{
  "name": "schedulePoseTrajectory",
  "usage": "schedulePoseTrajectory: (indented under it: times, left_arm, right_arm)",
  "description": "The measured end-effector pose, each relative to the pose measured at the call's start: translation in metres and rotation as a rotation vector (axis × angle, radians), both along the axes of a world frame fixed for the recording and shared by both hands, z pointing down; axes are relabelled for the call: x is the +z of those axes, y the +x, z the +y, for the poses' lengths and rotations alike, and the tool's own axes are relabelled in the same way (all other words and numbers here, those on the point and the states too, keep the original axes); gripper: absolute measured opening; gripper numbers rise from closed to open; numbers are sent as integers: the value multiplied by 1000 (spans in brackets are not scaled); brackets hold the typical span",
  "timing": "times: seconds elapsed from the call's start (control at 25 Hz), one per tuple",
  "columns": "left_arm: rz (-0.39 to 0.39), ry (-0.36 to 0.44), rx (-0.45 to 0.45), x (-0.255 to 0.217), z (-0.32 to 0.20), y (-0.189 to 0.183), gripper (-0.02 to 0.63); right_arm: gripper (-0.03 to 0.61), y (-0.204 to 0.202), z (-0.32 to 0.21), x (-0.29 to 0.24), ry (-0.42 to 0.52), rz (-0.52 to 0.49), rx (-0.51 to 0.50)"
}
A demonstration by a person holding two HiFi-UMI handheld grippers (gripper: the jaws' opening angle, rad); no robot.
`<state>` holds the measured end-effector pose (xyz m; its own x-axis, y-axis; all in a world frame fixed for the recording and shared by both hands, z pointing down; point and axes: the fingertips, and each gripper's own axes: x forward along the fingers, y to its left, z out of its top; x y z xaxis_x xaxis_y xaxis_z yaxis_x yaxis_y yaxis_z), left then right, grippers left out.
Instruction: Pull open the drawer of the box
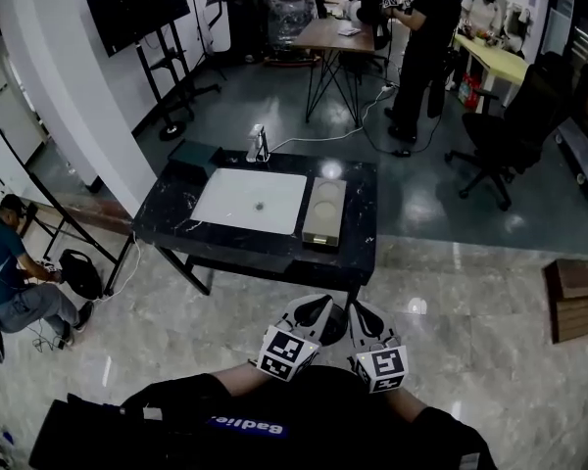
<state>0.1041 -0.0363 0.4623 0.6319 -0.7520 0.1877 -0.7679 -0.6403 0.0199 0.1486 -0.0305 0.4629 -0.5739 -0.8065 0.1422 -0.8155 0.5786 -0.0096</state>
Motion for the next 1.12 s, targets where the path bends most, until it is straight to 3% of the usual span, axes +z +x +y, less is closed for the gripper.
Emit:
schedulePoseTrajectory:
  times: [0.48,0.76,1.12]
  left_arm:
    - [22,-8,116,-3,-118,-70,-8]
    - [41,-34,170,7,-164,-108,-8]
    - [59,-30,164,3,-200,-116,-8]
  right_arm:
    - [2,-74,-111,-2,-8,24,115]
    - [2,-116,-150,7,-41,44,165]
    - [2,-118,-188,0,-37,20,181]
